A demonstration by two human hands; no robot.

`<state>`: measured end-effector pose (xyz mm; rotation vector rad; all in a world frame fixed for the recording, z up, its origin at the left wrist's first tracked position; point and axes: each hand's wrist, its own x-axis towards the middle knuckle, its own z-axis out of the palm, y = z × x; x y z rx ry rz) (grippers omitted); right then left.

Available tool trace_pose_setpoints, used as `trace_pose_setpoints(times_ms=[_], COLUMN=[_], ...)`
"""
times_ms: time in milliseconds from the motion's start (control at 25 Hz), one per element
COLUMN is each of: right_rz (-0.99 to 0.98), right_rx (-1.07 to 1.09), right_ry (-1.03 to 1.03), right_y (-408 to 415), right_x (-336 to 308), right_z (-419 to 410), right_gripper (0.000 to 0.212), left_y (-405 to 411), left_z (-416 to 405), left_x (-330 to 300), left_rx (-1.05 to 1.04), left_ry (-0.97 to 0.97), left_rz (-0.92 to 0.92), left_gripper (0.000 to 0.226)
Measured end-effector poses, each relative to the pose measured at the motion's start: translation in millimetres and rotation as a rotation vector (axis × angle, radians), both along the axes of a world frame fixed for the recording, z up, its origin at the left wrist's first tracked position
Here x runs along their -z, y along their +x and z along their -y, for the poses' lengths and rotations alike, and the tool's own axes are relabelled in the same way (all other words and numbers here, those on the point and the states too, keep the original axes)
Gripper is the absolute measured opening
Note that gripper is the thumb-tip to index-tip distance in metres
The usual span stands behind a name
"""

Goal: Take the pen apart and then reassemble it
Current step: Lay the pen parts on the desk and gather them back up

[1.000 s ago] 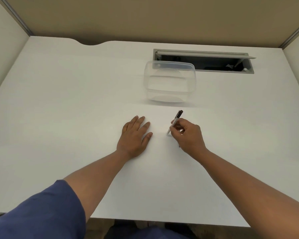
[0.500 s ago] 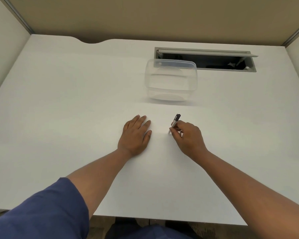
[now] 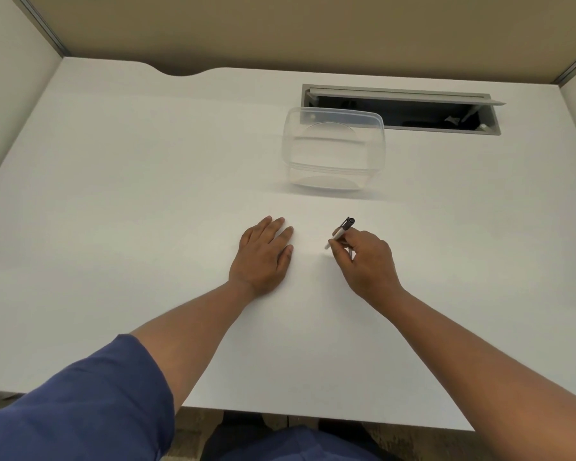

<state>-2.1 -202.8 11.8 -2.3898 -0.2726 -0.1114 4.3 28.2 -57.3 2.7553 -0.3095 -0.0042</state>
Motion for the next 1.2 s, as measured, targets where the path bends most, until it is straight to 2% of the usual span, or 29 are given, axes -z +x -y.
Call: trace_pose_setpoints(times_ms=[160, 320, 560, 640, 720, 840, 920, 1040, 1200], right_rz=[-0.119, -0.053, -0.125, -0.145, -0.168, -0.196, -0.203, -0.21, -0.194], right_rx=[-0.012, 0.019, 0.042, 0.035, 0.028, 0.013, 0.001, -0.023, -0.033], right_ry=[-0.02, 0.014, 0.082, 0.075, 0.048, -0.007, -0.046, -0.077, -0.106], right_y=[-0.2, 2.2, 3.8, 4.6, 7.3, 10.7, 12.0, 12.0, 9.8], right_x=[4.8, 2.1, 0.3, -0.3, -1.7, -3.8, -4.8, -6.3, -7.1], right_z=[1.1, 2.1, -0.5, -1.2, -1.8, -4.2, -6.0, -8.4, -10.1], right_gripper=[0.012, 0.01, 0.008, 0.009, 0.01, 0.012, 0.013, 0.016, 0.017], left_y=[0.7, 1.2, 1.4, 4.2, 9.8, 18.3, 25.1, 31.3, 32.2], left_z=[-0.2, 0.4, 1.0, 5.4, 13.8, 29.6, 38.4, 48.0, 53.9], left_x=[0.5, 0.5, -2.6, -14.0, -33.5, -70.2, -90.7, -106.1, -107.0], left_rx=[0.0, -0.005, -0.019, -0.093, -0.145, -0.124, -0.111, -0.099, -0.089], left_ry=[-0.005, -0.006, -0.049, -0.212, -0.495, -0.829, -0.898, -0.874, -0.848], left_rz=[0.007, 0.014, -0.013, -0.066, -0.107, -0.235, -0.312, -0.335, -0.34], left_gripper=[0.045, 0.045, 0.044, 0.04, 0.038, 0.037, 0.038, 0.04, 0.023])
